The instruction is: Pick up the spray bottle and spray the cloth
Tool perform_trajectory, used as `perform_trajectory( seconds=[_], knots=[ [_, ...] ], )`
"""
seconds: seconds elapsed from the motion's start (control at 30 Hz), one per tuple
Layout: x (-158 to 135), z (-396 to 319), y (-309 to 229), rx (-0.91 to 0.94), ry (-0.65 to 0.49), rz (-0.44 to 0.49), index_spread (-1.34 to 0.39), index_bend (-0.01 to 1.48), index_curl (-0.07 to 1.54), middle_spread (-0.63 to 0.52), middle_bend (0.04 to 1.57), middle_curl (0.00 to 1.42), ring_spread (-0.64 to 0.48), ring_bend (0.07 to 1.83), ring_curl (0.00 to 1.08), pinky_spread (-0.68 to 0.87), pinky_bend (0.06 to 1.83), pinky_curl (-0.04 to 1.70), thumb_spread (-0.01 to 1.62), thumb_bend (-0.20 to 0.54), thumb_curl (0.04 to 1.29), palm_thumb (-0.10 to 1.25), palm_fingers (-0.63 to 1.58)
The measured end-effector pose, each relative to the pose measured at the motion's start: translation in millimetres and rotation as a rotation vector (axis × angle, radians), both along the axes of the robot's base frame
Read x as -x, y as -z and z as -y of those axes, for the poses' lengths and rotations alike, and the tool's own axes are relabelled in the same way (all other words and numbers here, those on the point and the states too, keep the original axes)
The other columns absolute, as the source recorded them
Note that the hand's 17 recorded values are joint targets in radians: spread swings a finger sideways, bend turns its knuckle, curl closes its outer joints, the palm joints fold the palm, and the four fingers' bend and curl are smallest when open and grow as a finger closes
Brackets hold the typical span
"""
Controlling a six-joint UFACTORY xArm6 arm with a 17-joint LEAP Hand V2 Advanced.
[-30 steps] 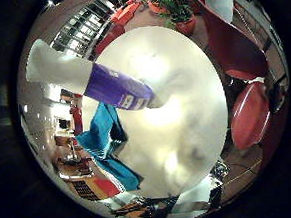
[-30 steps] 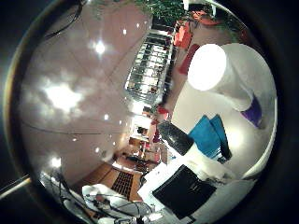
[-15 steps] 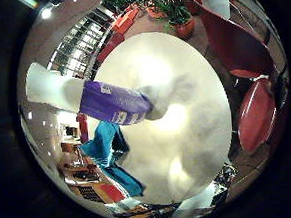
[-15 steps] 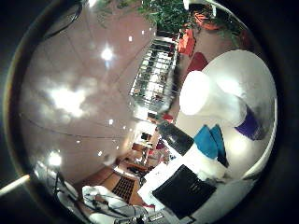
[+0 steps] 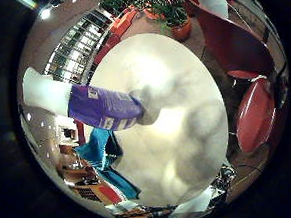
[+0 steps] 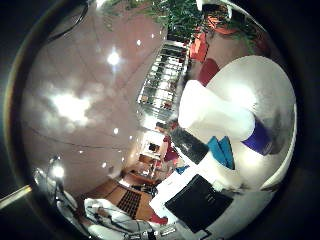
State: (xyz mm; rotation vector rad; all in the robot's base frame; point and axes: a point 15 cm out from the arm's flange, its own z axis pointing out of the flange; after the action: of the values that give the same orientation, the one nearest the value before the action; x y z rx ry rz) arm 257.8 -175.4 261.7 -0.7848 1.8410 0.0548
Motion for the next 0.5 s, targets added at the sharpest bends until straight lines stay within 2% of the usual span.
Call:
perform_trajectory(
  seconds=[0.5],
  knots=[
    [-18,-8,15,0.026,-0.026,-0.035,-0.12,0.16,0.31,0.07,0.34,0.41,0.16,0.53,0.3,0.38,0.39,0.28,1.07,-0.023,0.36,0.65,0.25]
  ],
)
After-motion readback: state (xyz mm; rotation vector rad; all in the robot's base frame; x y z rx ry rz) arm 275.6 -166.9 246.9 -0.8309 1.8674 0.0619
